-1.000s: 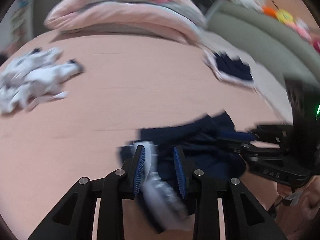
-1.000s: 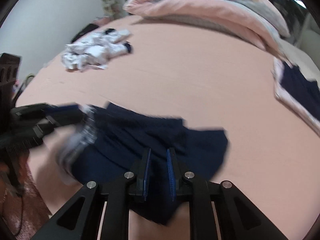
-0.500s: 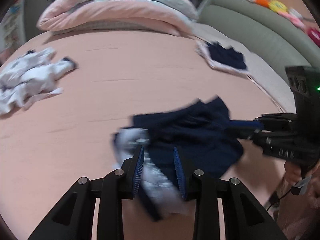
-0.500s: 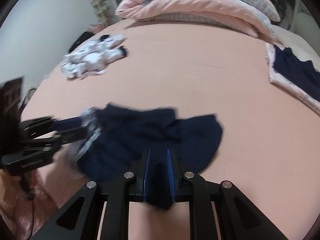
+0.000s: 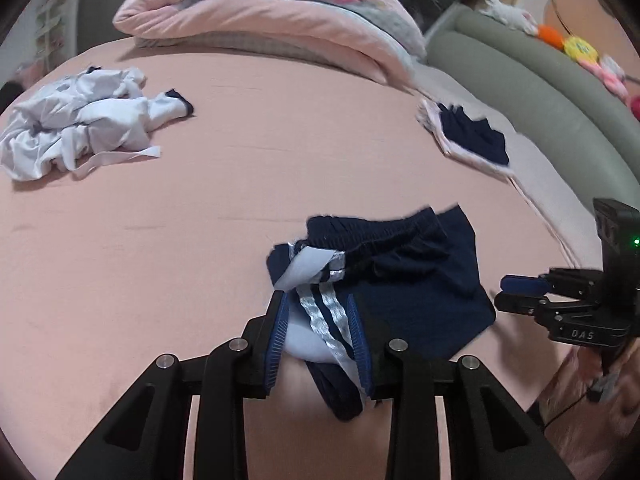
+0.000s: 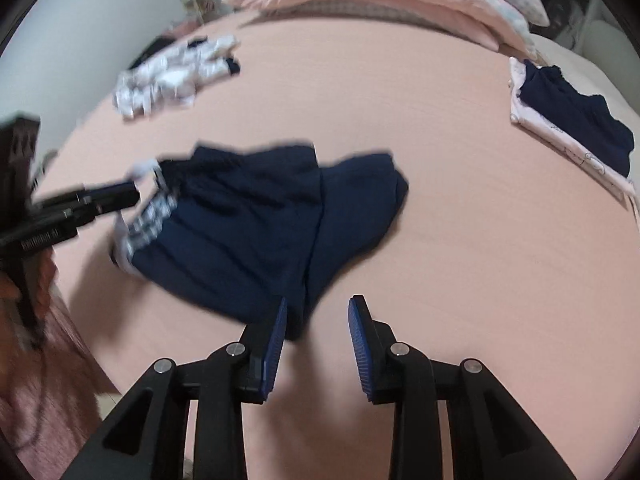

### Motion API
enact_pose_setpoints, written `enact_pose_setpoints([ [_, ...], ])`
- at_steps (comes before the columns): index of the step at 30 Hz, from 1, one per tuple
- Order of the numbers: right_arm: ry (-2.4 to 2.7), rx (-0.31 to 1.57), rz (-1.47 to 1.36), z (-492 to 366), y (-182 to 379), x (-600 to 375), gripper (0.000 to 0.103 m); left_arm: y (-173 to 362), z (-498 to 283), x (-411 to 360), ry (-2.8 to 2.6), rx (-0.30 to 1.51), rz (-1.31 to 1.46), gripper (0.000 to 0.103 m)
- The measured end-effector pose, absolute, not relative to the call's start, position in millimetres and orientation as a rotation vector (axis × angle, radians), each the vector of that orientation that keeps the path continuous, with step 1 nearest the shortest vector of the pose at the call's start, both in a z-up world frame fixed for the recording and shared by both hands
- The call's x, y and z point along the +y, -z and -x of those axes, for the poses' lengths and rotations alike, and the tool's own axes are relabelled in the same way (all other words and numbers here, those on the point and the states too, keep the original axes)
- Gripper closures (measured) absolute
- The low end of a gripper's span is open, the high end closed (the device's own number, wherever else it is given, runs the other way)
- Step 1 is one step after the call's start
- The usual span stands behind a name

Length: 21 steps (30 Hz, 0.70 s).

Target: Fold clothes

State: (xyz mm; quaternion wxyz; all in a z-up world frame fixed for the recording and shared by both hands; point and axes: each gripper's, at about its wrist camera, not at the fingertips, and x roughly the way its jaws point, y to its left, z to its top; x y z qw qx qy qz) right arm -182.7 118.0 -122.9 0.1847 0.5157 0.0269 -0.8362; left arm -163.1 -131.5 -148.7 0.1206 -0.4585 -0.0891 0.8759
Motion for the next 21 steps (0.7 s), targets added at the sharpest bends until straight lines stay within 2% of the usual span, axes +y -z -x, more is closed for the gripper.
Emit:
enact_pose_setpoints([
  [2,2.375,-0.041,-1.487,195,129,121,0.059,153,163,-133,-2.558,-0.294,1.391,0.075],
  [4,2.367,-0.156,-1.521,203,137,130,0.057,154,163,-138,-2.584,-0.343,1.412,0.074],
  [5,2.357,-0.195,-1.531,205,141,132,0.057,154,163,-142,-2.583,-0.377,1.418,0.069],
  [6,2.345,-0.233,-1.541,208,144,134,0.057,156,164,-145,-2.56,-0.423,1.424,0.058],
  [7,2.327,-0.257,-1.558,209,149,135,0.056,161,166,-147,-2.516,-0.469,1.44,0.054],
  [9,2.284,-0.287,-1.594,209,159,134,0.05,170,168,-148,-2.433,-0.541,1.473,0.054],
  [11,2.281,-0.31,-1.584,209,165,132,0.044,172,168,-140,-2.407,-0.525,1.482,0.054],
  [17,2.323,-0.295,-1.576,211,171,123,0.043,177,177,-114,-2.481,-0.346,1.49,0.054],
  [21,2.336,-0.206,-1.553,211,175,110,0.03,180,184,-99,-2.454,-0.301,1.473,0.057],
])
